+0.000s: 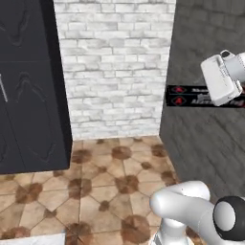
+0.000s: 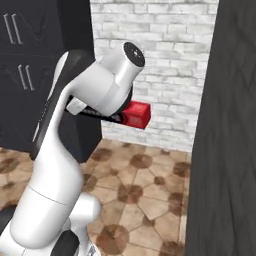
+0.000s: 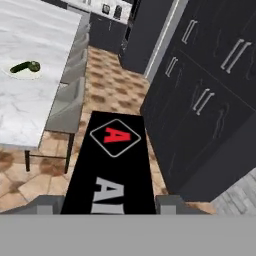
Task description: Retrieve the tupperware and aluminum foil from the cabinet and place them on the dining counter near the plate with cucumber and broccoli to prepare for storing leftovers.
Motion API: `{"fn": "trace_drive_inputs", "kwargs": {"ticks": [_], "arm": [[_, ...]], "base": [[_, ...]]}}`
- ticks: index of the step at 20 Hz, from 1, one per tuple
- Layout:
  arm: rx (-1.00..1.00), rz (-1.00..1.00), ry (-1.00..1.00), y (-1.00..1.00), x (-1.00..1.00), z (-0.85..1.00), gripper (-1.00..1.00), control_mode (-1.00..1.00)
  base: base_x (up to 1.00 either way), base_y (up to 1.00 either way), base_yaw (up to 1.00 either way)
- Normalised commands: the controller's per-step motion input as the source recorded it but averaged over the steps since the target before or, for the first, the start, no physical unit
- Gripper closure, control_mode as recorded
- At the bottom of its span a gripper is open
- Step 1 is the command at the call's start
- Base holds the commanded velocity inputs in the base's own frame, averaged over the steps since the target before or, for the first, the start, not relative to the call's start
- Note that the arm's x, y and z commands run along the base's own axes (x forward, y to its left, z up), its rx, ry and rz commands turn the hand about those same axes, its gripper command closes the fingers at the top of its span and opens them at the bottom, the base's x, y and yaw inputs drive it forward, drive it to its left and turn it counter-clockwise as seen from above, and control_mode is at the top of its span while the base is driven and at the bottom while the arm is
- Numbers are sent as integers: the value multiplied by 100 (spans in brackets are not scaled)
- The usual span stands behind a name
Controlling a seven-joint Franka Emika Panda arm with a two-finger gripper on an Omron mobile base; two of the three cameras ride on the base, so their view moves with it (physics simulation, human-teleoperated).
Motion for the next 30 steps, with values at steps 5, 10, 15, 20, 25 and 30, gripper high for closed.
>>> {"fn": "trace_drive_inputs", "kwargs": {"ticks": [5,10,15,20,25,30], "arm": [[0,0,0,0,0,0,100,100],[0,0,0,0,0,0,100,100],[0,0,0,0,0,0,100,100],[0,0,0,0,0,0,100,100],[0,0,0,0,0,0,100,100],[0,0,0,0,0,0,100,100]], "base": [[82,2,69],[60,0,83],[58,-1,85],[86,-12,79],[100,-18,69],[100,-32,63]]}}
